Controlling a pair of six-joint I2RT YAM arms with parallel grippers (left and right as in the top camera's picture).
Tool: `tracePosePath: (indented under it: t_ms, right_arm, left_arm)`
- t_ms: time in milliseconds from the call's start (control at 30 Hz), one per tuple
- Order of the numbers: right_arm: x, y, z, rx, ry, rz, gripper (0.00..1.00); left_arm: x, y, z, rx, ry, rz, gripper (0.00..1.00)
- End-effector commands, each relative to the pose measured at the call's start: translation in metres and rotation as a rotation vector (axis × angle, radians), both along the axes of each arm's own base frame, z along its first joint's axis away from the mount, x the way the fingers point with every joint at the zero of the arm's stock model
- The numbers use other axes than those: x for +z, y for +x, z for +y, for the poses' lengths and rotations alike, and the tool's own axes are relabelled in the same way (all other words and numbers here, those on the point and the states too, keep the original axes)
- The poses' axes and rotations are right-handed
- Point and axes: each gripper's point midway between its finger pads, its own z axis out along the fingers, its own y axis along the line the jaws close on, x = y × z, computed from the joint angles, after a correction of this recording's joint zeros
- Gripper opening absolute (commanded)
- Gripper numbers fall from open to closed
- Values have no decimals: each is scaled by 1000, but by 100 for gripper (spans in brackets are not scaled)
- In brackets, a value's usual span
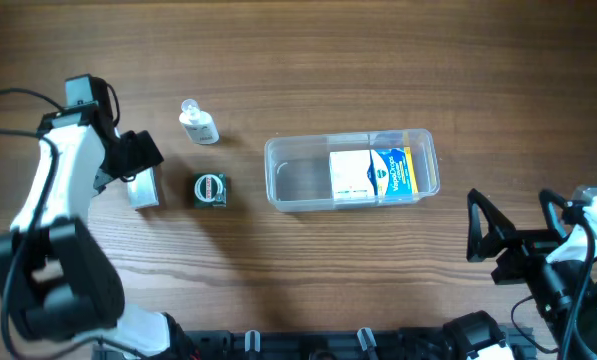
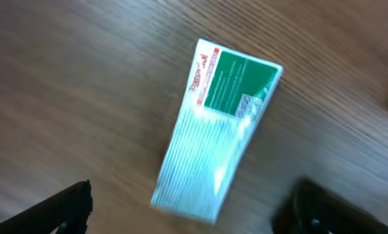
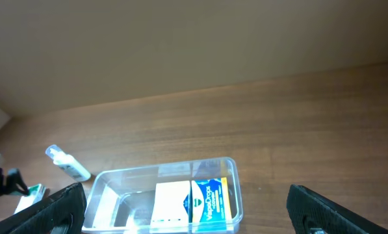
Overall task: Pack container
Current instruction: 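Reach left gripper to the Panadol box and grasp it, then carry the Panadol box into the container's left side and release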
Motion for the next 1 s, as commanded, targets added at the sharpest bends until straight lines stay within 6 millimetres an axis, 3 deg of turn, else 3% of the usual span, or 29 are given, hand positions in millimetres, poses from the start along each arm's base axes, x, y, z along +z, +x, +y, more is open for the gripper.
tracePosePath:
  t_ms: [0, 100, 200, 267, 400, 467, 533, 700, 767, 867, 967]
  right_arm:
    - [0, 1, -3, -17, -2, -2, 100]
    - [0, 1, -3, -17, -3, -2, 100]
    - [0, 1, -3, -17, -2, -2, 100]
    - [0, 1, -3, -17, -3, -2, 100]
    - [0, 1, -3, -17, -2, -2, 100]
    - [0, 1, -3, -17, -3, -2, 100]
    - [0, 1, -3, -18, -3, -2, 100]
    - [0, 1, -3, -17, -2, -2, 100]
    - [0, 1, -3, -17, -2, -2, 100]
    - [0, 1, -3, -18, -3, -2, 100]
    - [0, 1, -3, -17, -3, -2, 100]
  left_arm:
    - [-31, 7, -1, -83, -31, 40, 100]
    - [-60, 12, -21, -175, -155, 59, 97]
    - [-73, 8, -24, -173, -175, 93, 88]
    - [-72, 8, -24, -173, -175, 92, 69]
    - [-65, 6, -25, -167, -175, 90, 49]
    - [-54, 4, -25, -160, -172, 79, 35]
    - [-41, 4, -25, -145, -167, 59, 32]
    - [23, -1, -37, -164, -168, -26, 34]
    - [64, 0, -56, -216, -176, -116, 34]
    - [119, 0, -97, -354, -167, -290, 37]
    - [171, -3, -160, -562, -162, -484, 34]
